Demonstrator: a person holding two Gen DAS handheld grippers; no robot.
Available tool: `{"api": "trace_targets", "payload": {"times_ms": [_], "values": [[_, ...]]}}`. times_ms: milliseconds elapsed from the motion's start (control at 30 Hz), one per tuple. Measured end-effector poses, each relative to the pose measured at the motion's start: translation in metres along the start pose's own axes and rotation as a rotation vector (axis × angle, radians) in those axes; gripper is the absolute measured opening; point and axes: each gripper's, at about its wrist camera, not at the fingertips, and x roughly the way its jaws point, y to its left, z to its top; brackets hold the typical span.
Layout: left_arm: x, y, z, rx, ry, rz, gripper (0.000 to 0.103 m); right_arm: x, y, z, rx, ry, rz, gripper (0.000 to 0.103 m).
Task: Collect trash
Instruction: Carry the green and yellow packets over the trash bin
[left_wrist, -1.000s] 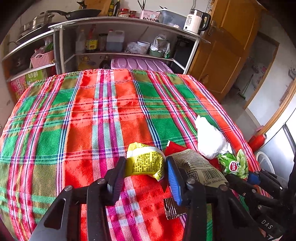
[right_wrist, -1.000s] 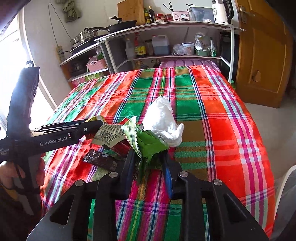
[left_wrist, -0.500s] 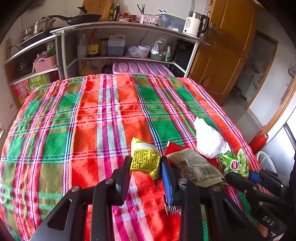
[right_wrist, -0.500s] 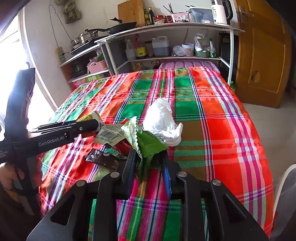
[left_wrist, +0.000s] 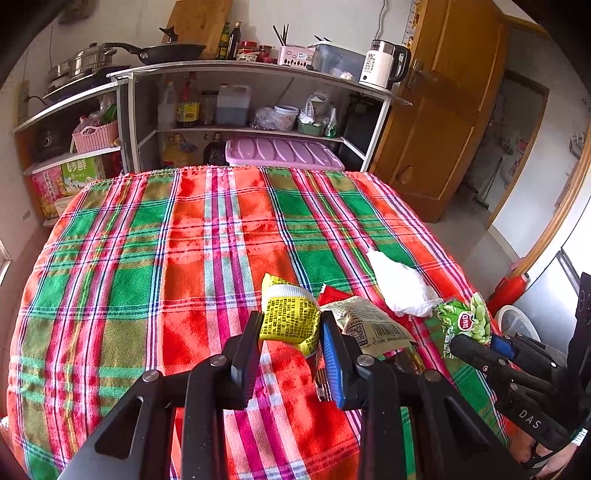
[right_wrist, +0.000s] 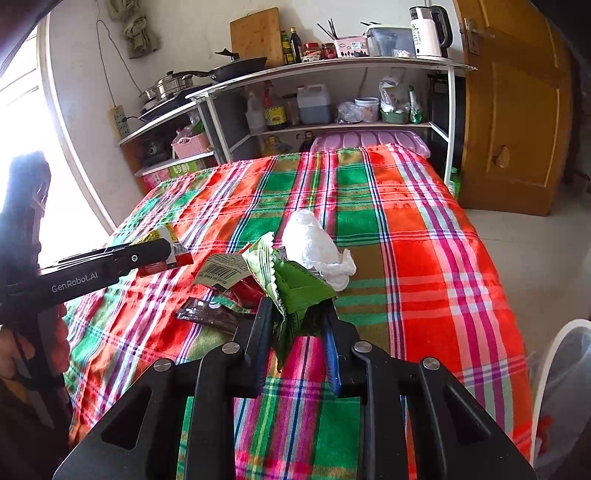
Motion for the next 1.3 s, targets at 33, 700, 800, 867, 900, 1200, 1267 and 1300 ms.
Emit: {"api": "trace_targets", "payload": {"times_ms": [33,700,800,867,900,1200,1267,1300], "values": [[-0.001,0.0,-0.001,0.001,0.0,-0.001,0.031,-0.001,-0.001,0.0,-0.001,-0.001,-0.008,0.025],[-0.026,-0.058,-0.01,0.092,-0.018,-0.107,0.031,-0.056,-0.041,-0.025,0.118,-0.053,-0.056,0.025],[-0.026,-0.074,-0.013,0.116,-0.011,-0.129,0.031,-0.067,-0.048,-0.028,0.13,-0.066,-0.078,0.025],[-0.025,-0.086,-0.014,0.132,-0.007,-0.146,0.031,-0.075,-0.052,-0.03,0.137,-0.075,-0.095,0.025],[-0.025,-0.091,-0.015,0.141,-0.006,-0.151,0.031,-0.078,-0.054,-0.031,0.139,-0.079,-0.103,0.025],[-0.019,-0.16,-0.02,0.251,0.011,-0.24,0.031,-0.119,-0.087,-0.043,0.187,-0.13,-0.198,0.025],[-0.017,-0.178,-0.021,0.277,0.015,-0.265,0.031,-0.133,-0.098,-0.048,0.204,-0.142,-0.228,0.025],[-0.016,-0.188,-0.021,0.289,0.016,-0.276,0.031,-0.14,-0.104,-0.051,0.215,-0.148,-0.244,0.025]]}}
